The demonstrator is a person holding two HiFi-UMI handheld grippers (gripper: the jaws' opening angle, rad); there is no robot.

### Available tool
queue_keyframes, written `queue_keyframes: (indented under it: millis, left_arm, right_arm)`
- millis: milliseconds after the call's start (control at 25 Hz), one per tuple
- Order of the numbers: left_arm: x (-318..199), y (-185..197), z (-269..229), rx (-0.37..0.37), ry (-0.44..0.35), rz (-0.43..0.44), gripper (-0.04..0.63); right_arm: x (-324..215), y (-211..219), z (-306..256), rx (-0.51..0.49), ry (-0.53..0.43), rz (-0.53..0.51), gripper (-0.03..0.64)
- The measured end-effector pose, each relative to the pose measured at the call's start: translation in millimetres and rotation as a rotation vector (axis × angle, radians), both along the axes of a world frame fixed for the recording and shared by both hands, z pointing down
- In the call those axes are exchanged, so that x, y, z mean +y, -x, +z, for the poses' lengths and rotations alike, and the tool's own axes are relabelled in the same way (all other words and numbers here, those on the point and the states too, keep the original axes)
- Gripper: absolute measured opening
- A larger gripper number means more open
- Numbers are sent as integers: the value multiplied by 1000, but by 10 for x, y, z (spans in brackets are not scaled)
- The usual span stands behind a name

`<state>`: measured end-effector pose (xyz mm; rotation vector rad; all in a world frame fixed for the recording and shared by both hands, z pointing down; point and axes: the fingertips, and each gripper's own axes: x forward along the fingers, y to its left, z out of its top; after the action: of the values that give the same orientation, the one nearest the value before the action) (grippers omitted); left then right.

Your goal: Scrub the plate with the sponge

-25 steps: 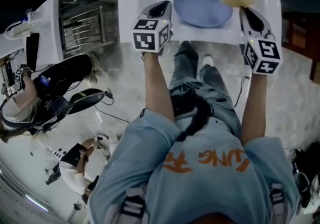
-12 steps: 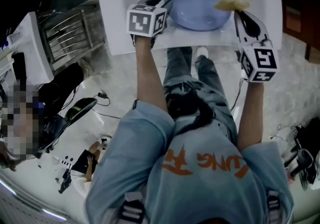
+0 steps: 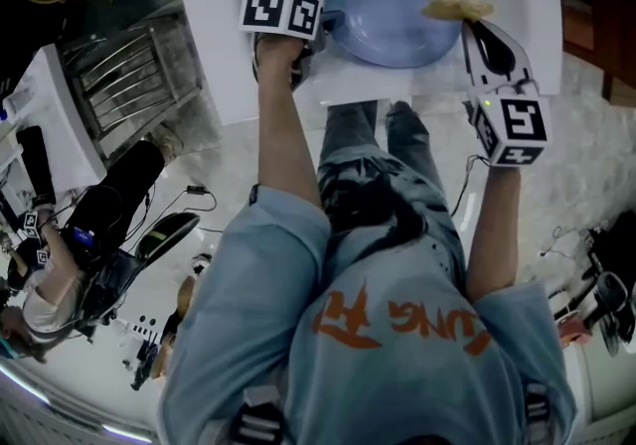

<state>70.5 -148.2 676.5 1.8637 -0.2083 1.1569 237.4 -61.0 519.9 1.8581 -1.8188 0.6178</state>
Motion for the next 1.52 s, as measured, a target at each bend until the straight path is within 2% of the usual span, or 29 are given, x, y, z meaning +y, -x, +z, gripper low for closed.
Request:
queue_keyframes:
  millis: [240, 360, 440, 600, 720, 800, 1000, 1160, 1360, 1520]
  left_arm:
    - [128, -89, 83, -10, 192, 2, 137]
    - [164, -127, 106, -11, 262, -44, 105]
    - [149, -128, 114, -7, 292, -90, 94]
    - [19, -57, 131, -23, 302, -153, 79]
    - [23, -10, 129, -57, 287, -198, 68]
    - [24, -5, 70, -52, 265, -237, 61]
    - [-44, -74, -271, 52, 201, -354, 18]
    - [84, -72, -423, 39, 145, -391, 18]
    - [174, -242, -704, 87, 48, -412, 20]
    - [288, -441, -943, 147, -4, -384, 25]
  right_arm:
    - [43, -55, -15, 1, 11, 6, 18]
    - [79, -97, -14, 3, 19, 9, 18]
    - [92, -113, -6, 4, 17, 11, 18]
    - [10, -74, -21, 11, 10, 0, 18]
    - [12, -121, -61, 12, -2, -9, 18]
    - [17, -170, -129, 13, -22, -14, 18]
    - [26, -296, -356, 17, -86, -22, 18]
    - [144, -396, -556, 18, -114, -11, 18]
    - [256, -668, -762, 29, -174, 40, 18]
    - [368, -845, -887, 27, -198, 92, 18]
